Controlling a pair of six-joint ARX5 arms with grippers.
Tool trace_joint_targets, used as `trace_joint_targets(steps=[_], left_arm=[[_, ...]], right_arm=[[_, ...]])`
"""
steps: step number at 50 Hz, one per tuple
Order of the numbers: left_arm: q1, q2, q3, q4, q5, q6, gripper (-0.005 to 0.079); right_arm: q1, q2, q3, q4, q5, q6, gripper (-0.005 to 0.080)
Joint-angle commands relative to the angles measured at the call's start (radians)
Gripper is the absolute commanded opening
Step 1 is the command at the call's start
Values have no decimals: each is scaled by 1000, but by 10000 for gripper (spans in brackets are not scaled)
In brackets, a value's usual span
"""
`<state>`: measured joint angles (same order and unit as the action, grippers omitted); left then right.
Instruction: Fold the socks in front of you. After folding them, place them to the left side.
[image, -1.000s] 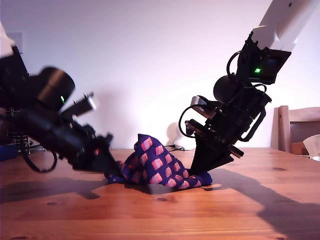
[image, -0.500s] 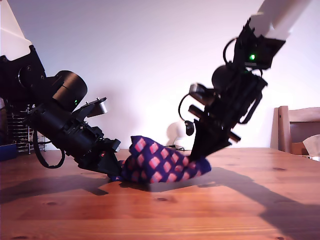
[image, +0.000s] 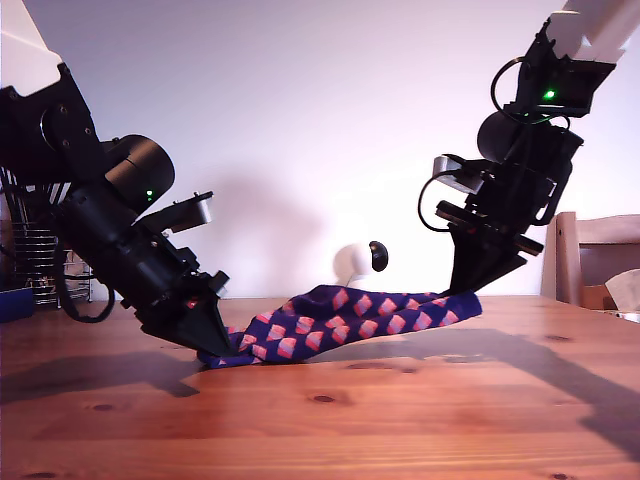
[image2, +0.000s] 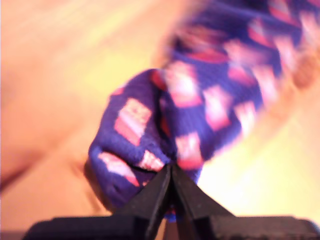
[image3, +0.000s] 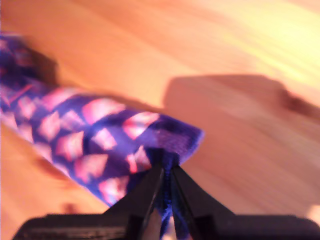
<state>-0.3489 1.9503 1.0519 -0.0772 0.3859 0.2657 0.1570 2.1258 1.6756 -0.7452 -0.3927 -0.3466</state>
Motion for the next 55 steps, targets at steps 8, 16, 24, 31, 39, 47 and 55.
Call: trace_joint_targets(steps=[8, 16, 24, 31, 39, 47, 55], left_arm=[[-35, 8, -90, -142, -2, 3, -20], [-55, -59, -90, -121, -2, 3, -21], [-78, -66, -90, -158, 1, -16, -21], [-107, -97, -90, -191, 25, -41, -21], [-119, -183, -90, -194, 26, -57, -21], [-119, -254, -90, -217, 25, -68, -21], [-119, -279, -90, -185, 33, -88, -21]], right_arm=[[-1, 21, 8, 6, 26, -21, -13], [3, 20, 8, -8, 18, -21, -13], [24, 10, 9, -31, 5, -21, -13], [42, 3, 9, -31, 8, -23, -13], [53, 2, 9, -31, 10, -27, -13], [53, 2, 9, -31, 10, -27, -13], [53, 2, 9, -30, 10, -27, -13]])
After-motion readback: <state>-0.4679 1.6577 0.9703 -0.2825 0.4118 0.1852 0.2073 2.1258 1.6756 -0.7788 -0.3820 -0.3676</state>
